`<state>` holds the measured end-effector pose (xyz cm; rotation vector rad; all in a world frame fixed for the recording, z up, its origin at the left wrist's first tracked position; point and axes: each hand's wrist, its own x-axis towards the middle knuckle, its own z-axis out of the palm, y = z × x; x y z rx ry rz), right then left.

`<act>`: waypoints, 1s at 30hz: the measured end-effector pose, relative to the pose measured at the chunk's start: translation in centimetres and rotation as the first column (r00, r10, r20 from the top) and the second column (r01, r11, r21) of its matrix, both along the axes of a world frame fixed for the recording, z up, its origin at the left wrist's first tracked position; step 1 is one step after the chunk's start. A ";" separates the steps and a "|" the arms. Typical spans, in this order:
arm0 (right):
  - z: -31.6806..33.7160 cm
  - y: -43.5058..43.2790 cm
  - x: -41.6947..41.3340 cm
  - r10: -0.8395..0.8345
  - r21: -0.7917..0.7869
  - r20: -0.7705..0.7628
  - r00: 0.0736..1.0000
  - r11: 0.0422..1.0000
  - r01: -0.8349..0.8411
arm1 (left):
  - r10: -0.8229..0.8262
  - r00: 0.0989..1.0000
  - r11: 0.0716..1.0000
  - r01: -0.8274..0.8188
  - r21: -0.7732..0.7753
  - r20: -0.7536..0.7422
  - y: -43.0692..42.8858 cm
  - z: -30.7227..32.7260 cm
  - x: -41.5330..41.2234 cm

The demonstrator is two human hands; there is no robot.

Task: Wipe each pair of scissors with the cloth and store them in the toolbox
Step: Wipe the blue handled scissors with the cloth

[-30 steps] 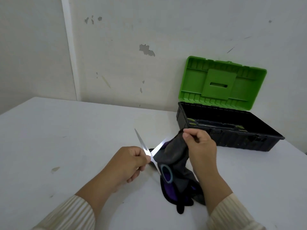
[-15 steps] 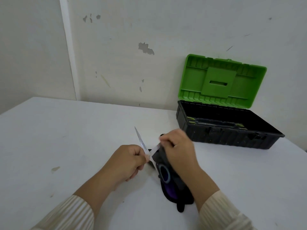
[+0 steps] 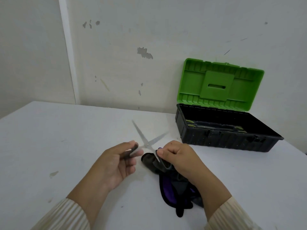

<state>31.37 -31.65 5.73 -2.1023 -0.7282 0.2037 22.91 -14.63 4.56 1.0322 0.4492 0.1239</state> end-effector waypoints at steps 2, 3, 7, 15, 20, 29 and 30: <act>-0.1 0.2 0.0 -0.077 0.042 -0.027 0.997 0.996 0.079 | 0.034 0.998 0.987 -0.025 -0.161 0.057 -0.1 -0.2 0.3; -0.2 0.4 -0.2 -0.086 0.041 -0.007 0.996 0.995 0.086 | 0.033 0.997 0.986 -0.020 -0.167 0.072 -0.5 -0.4 0.4; -0.8 1.5 -1.1 0.033 -0.069 0.114 0.993 0.997 -0.025 | -0.005 0.997 1.000 0.007 -0.030 0.076 -2.3 -1.2 0.7; 0.5 -2.0 1.8 -0.266 0.345 -0.084 0.960 0.896 0.278 | 0.085 0.996 0.979 -0.084 0.185 0.001 -1.7 -1.1 0.8; -0.1 1.1 -1.2 -0.079 0.230 0.308 0.948 0.973 0.006 | -0.033 0.999 0.869 0.035 0.493 -0.012 -2.8 -1.4 0.3; -1.4 2.7 -1.3 -0.048 0.094 0.455 0.889 0.996 0.005 | -0.056 0.998 0.819 0.045 0.571 0.001 -2.9 -1.1 0.2; -1.3 2.9 -1.4 -0.057 0.111 0.431 0.900 0.994 0.010 | -0.052 0.999 0.819 0.038 0.572 0.008 -2.9 -1.0 0.2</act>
